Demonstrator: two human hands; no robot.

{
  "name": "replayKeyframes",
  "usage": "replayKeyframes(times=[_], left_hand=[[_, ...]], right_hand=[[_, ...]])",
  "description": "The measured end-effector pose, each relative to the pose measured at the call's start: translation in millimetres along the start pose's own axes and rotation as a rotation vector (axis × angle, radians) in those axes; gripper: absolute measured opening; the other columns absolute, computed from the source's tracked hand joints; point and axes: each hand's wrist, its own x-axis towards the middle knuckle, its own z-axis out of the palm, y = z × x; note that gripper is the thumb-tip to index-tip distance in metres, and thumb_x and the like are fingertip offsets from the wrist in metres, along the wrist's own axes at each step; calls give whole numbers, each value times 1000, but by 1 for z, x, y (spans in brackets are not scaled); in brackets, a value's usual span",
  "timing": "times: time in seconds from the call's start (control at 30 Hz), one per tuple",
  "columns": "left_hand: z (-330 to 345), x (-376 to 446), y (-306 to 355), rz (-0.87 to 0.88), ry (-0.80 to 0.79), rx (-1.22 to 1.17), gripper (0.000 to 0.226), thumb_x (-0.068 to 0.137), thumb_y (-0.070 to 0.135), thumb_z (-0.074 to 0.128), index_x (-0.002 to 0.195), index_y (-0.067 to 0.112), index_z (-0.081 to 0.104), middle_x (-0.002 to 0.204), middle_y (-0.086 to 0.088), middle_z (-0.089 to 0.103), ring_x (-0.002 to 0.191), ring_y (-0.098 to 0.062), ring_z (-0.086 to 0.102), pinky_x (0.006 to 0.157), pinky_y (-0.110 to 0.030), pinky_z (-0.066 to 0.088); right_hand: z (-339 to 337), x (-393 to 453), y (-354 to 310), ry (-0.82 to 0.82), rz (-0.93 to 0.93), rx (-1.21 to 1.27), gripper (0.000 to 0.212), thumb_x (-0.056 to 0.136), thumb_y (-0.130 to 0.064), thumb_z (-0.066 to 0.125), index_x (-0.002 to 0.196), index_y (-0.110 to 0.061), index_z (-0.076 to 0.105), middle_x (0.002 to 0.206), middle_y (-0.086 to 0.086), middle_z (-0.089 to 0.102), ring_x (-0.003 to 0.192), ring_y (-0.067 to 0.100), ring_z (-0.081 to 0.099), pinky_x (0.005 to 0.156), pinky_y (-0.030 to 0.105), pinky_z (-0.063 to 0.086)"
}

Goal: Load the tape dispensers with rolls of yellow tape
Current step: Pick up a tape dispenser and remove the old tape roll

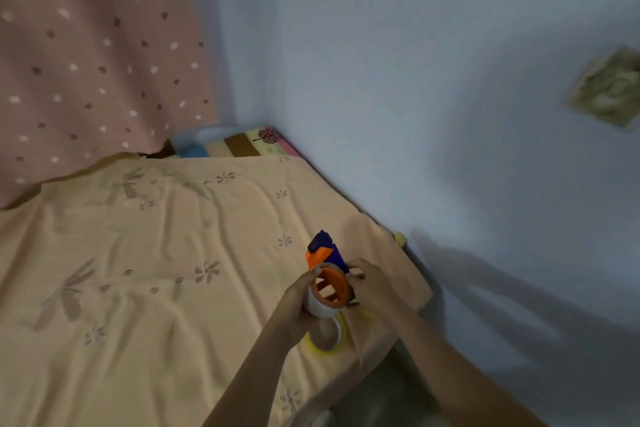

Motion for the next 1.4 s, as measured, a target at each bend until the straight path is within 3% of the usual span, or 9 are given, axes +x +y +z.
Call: replayKeyframes(times=[0.17, 0.33, 0.57, 0.77, 0.93, 1.0, 1.13, 1.3, 1.4], left_hand=[[-2, 5, 14, -9, 104, -111, 53, 90, 31, 66, 138, 11, 56, 140, -25, 59, 127, -39, 59, 106, -54, 47], [-5, 7, 19, 63, 198, -170, 49, 95, 29, 63, 138, 6, 57, 140, -25, 60, 113, -35, 65, 93, -48, 56], [-5, 10, 19, 183, 372, -156, 48, 96, 33, 62, 137, 8, 59, 138, -24, 62, 125, -39, 60, 109, -53, 45], [-4, 14, 15, 211, 372, -227, 54, 90, 34, 65, 138, 8, 58, 130, -21, 67, 115, -33, 67, 90, -44, 58], [-10, 11, 15, 230, 298, -268, 43, 77, 36, 78, 113, 13, 76, 115, -17, 73, 101, -28, 74, 82, -41, 59], [-13, 9, 16, 236, 294, -279, 45, 79, 35, 75, 118, 12, 72, 116, -17, 71, 102, -30, 72, 79, -41, 58], [-12, 7, 24, 246, 338, -248, 60, 84, 36, 71, 137, 10, 60, 126, -19, 67, 114, -32, 62, 93, -44, 48], [-10, 4, 34, 218, 362, -233, 57, 100, 48, 48, 142, 10, 56, 145, -23, 56, 136, -34, 53, 120, -52, 33], [-16, 1, 32, 170, 371, -322, 53, 107, 41, 36, 144, 6, 53, 142, -25, 58, 124, -27, 65, 111, -44, 47]], right_hand=[[3, 33, -13, -138, -20, -34, 19, 95, -12, 47, 92, -24, 61, 101, 13, 69, 92, 30, 70, 79, 52, 60], [10, 63, -23, -267, -51, -50, 20, 96, -8, 49, 109, -13, 62, 102, 12, 69, 87, 27, 72, 72, 48, 63], [19, 92, -38, -440, -104, -85, 21, 93, -13, 58, 114, -14, 60, 103, 13, 71, 87, 28, 72, 69, 44, 64], [12, 112, -39, -534, -155, -92, 25, 92, -12, 65, 116, -13, 62, 103, 15, 72, 88, 31, 73, 70, 47, 63], [1, 129, -41, -481, -267, -184, 26, 96, -18, 62, 121, -13, 64, 111, 9, 71, 97, 24, 70, 76, 37, 62], [-1, 131, -46, -423, -349, -271, 28, 95, -23, 64, 122, -15, 64, 117, 4, 69, 104, 19, 67, 72, 25, 58], [8, 109, -63, -204, -616, -419, 45, 92, -42, 63, 131, -21, 54, 122, -1, 63, 108, 15, 61, 76, 20, 52], [36, 77, -66, -633, -582, -537, 104, 70, -59, 73, 151, -42, 11, 155, -2, 26, 139, 23, 35, 107, 44, 44], [46, 80, -59, -571, -600, -559, 106, 71, -43, 80, 152, -40, 12, 151, -2, 31, 132, 22, 41, 102, 39, 49]])
